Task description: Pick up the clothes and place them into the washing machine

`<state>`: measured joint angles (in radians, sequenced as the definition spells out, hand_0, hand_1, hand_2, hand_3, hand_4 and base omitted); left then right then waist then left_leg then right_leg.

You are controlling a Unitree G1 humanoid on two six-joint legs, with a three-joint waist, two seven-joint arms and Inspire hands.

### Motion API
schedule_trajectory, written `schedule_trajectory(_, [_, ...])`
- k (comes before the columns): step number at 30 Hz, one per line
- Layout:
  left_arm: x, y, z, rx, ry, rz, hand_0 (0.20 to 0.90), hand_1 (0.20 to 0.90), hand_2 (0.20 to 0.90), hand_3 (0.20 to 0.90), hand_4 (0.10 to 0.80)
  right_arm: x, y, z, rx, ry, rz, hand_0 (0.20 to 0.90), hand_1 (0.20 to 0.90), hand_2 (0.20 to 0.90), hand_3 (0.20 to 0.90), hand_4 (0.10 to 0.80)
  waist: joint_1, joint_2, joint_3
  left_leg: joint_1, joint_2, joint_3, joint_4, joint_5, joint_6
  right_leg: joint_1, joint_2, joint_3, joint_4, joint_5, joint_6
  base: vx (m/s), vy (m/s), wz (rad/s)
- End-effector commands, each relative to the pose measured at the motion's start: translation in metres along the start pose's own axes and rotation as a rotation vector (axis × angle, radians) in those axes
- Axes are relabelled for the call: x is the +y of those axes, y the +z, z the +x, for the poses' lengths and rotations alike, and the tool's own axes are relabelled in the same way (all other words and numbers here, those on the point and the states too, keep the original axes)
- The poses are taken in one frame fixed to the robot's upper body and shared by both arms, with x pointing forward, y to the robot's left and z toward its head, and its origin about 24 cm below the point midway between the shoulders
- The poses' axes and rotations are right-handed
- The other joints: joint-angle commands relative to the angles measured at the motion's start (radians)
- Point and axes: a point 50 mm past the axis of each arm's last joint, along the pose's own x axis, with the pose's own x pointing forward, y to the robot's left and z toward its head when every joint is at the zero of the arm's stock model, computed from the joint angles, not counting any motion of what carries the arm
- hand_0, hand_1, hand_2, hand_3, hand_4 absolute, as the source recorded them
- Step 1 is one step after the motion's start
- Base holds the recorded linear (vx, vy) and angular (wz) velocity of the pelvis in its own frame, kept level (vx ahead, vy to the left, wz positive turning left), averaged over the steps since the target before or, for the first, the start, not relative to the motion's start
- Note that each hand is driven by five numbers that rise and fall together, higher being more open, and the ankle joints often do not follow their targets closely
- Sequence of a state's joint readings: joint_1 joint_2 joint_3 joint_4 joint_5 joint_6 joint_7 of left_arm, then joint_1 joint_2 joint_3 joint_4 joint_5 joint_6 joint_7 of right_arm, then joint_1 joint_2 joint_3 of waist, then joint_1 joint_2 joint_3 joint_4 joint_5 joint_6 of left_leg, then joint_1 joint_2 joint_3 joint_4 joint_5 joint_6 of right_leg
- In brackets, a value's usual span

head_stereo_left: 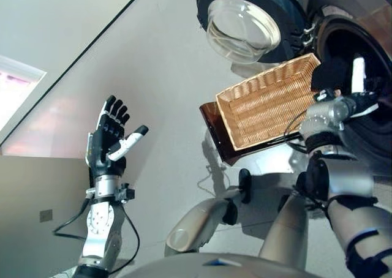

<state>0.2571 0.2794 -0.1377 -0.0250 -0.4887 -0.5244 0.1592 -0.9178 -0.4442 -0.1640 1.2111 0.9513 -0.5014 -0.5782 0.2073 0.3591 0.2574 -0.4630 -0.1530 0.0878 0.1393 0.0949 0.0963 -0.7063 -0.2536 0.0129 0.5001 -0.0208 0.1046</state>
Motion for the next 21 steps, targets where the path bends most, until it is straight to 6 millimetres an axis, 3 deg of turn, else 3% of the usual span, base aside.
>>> schedule_trajectory(1, [0.011, 0.019, 0.009, -0.15, 0.069, -0.042, 0.9, 0.9, 0.9, 0.9, 0.8, 0.008, 0.001, -0.008, -0.08, 0.165, -0.044, 0.9, 0.9, 0.9, 0.9, 0.8, 0.029, -0.003, -0.051, -0.119, 0.028, -0.014, 0.085, -0.077, -0.085, 0.1, 0.028, -0.032, -0.093, -0.051, -0.052, 0.038, -0.03, -0.03])
schedule_trajectory(4, [0.013, 0.009, 0.006, -0.101, 0.084, -0.043, 0.9, 0.9, 0.9, 0.9, 0.8, -0.02, -0.032, -0.019, 0.008, 0.146, -0.06, 0.9, 0.9, 0.9, 0.9, 0.8, 0.016, -0.046, -0.051, -0.078, 0.036, -0.023, 0.093, -0.094, -0.08, 0.158, 0.033, -0.038, -0.113, -0.048, -0.045, 0.07, -0.023, -0.05])
schedule_trajectory(5, [0.013, 0.009, 0.006, -0.101, 0.084, -0.043, 0.9, 0.9, 0.9, 0.9, 0.8, -0.02, -0.032, -0.019, 0.008, 0.146, -0.06, 0.9, 0.9, 0.9, 0.9, 0.8, 0.015, -0.045, -0.049, -0.076, 0.036, -0.024, 0.092, -0.094, -0.081, 0.162, 0.033, -0.039, -0.114, -0.048, -0.045, 0.135, -0.035, -0.07])
schedule_trajectory(8, [0.024, -0.018, -0.001, 0.034, 0.113, 0.068, 0.9, 0.9, 0.9, 0.9, 0.8, -0.077, -0.073, -0.038, 0.116, 0.123, -0.179, 0.9, 0.9, 0.9, 0.9, 0.8, -0.018, -0.126, -0.061, 0.043, 0.047, -0.038, 0.072, -0.108, -0.088, 0.317, 0.033, -0.07, -0.197, -0.039, -0.029, 0.181, -0.055, -0.05])
schedule_trajectory(9, [0.024, -0.019, -0.001, 0.035, 0.113, 0.07, 0.9, 0.9, 0.9, 0.9, 0.8, -0.077, -0.073, -0.038, 0.117, 0.122, -0.179, 0.9, 0.9, 0.9, 0.9, 0.8, -0.019, -0.125, -0.059, 0.048, 0.047, -0.04, 0.07, -0.107, -0.089, 0.324, 0.033, -0.072, -0.202, -0.038, -0.029, 0.15, -0.059, 0.1])
schedule_trajectory(11, [0.029, -0.043, -0.011, 0.167, 0.107, 0.138, 0.9, 0.9, 0.9, 0.9, 0.8, -0.106, -0.084, -0.041, 0.164, 0.089, -0.283, 0.9, 0.9, 0.9, 0.9, 0.8, -0.032, -0.158, -0.075, 0.089, 0.05, -0.049, 0.045, -0.099, -0.093, 0.377, 0.037, -0.09, -0.257, -0.016, -0.022, 0.115, -0.055, 0.03])
schedule_trajectory(12, [0.035, -0.058, -0.017, 0.248, 0.119, 0.176, 0.9, 0.9, 0.9, 0.9, 0.8, -0.119, -0.092, -0.045, 0.194, 0.089, -0.348, 0.9, 0.9, 0.9, 0.9, 0.8, -0.041, -0.176, -0.081, 0.115, 0.054, -0.049, 0.03, -0.098, -0.096, 0.408, 0.039, -0.097, -0.289, -0.006, -0.018, 0.201, -0.084, -0.14])
schedule_trajectory(13, [0.045, -0.084, -0.035, 0.403, 0.138, 0.252, 0.9, 0.9, 0.9, 0.9, 0.8, -0.15, -0.103, -0.055, 0.262, 0.088, -0.452, 0.9, 0.9, 0.9, 0.9, 0.8, -0.059, -0.213, -0.099, 0.164, 0.056, -0.046, 0.006, -0.108, -0.096, 0.454, 0.042, -0.105, -0.335, 0.005, -0.01, 0.181, -0.073, -0.09])
schedule_trajectory(14, [0.056, -0.098, -0.046, 0.495, 0.177, 0.299, 0.9, 0.9, 0.9, 0.9, 0.8, -0.17, -0.109, -0.061, 0.307, 0.113, -0.561, 0.9, 0.9, 0.9, 0.9, 0.8, -0.07, -0.234, -0.111, 0.188, 0.061, -0.043, -0.01, -0.107, -0.098, 0.478, 0.047, -0.106, -0.366, 0.021, -0.004, 0.195, -0.071, -0.01])
schedule_trajectory(16, [0.068, -0.116, -0.07, 0.639, 0.235, 0.337, 0.9, 0.9, 0.9, 0.9, 0.8, -0.205, -0.108, -0.067, 0.349, 0.083, -0.614, 0.9, 0.9, 0.9, 0.9, 0.8, -0.095, -0.267, -0.141, 0.227, 0.066, -0.036, -0.046, -0.106, -0.095, 0.51, 0.048, -0.108, -0.416, 0.046, 0.005, 0.125, -0.031, -0.15])
schedule_trajectory(20, [0.088, -0.142, -0.125, 0.962, 0.247, 0.507, 0.9, 0.9, 0.9, 0.9, 0.8, -0.295, -0.1, -0.094, 0.482, -0.041, -0.835, 0.9, 0.9, 0.9, 0.9, 0.8, -0.146, -0.305, -0.192, 0.317, 0.076, -0.019, -0.106, -0.103, -0.094, 0.575, 0.052, -0.118, -0.444, 0.06, 0.02, 0.101, -0.012, -0.29])
schedule_trajectory(21, [0.088, -0.142, -0.125, 0.962, 0.247, 0.507, 0.9, 0.9, 0.9, 0.9, 0.8, -0.295, -0.1, -0.094, 0.482, -0.041, -0.835, 0.9, 0.9, 0.9, 0.9, 0.8, -0.146, -0.305, -0.191, 0.318, 0.076, -0.02, -0.106, -0.102, -0.094, 0.577, 0.052, -0.118, -0.444, 0.06, 0.02, 0.054, -0.007, -0.14])
